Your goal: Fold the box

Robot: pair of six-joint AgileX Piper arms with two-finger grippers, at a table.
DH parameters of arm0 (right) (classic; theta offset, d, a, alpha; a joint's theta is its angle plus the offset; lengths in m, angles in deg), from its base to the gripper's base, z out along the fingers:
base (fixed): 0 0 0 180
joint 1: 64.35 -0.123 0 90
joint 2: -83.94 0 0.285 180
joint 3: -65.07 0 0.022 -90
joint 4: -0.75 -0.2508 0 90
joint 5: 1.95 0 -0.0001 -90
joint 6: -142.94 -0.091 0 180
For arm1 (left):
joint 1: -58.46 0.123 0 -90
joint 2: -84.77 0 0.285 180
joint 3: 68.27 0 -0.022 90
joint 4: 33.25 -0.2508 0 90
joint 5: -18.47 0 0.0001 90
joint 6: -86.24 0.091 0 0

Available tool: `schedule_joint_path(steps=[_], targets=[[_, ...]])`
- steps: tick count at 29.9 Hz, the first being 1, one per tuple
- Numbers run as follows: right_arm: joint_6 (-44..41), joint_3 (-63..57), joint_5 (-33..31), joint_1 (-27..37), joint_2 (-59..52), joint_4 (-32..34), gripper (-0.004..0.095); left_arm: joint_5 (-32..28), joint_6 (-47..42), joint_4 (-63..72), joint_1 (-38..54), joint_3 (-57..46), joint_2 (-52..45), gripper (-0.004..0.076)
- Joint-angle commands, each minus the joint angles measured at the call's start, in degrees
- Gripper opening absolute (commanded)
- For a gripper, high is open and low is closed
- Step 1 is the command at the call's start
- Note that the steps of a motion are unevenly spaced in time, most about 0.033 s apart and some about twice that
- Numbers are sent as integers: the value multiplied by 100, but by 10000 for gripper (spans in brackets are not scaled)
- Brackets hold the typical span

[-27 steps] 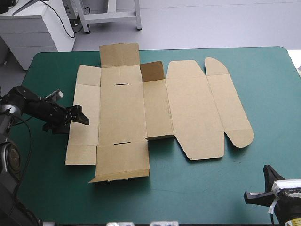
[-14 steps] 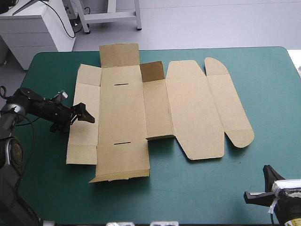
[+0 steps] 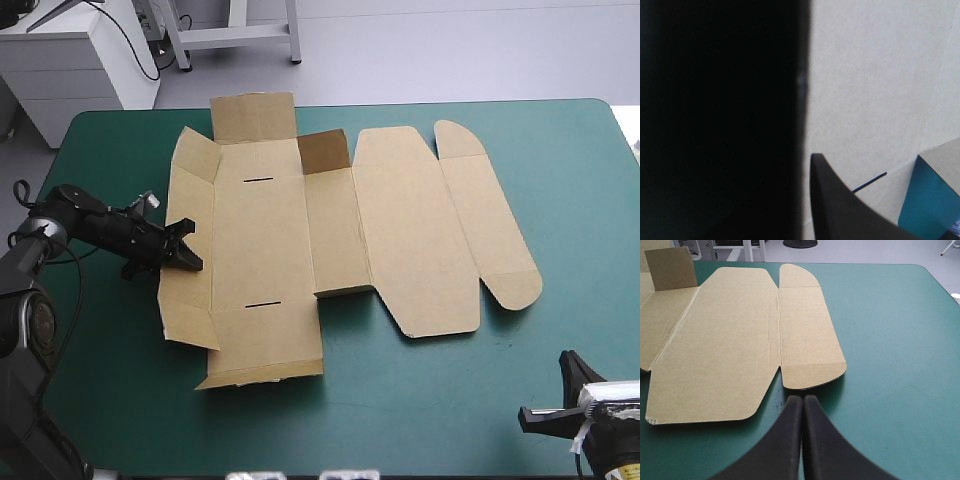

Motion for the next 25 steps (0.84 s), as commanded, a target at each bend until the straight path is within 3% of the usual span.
schedule_joint_path(steps=[1, 9, 14, 22, 25], targets=[[42, 157, 448, -10, -141, 22, -20, 557, 20, 343, -27, 156, -277, 1], [42, 157, 448, -10, -141, 22, -20, 557, 114, 335, -27, 222, -277, 1], [42, 157, 448, -10, -141, 22, -20, 557, 264, 142, -49, 901, -341, 0], [19, 157, 458, -10, -141, -42, -20, 533, 248, -3210, -1268, 2739, -525, -8], [19, 147, 458, -10, -141, -42, -20, 522, 708, -4079, -1831, 3245, -512, -8]])
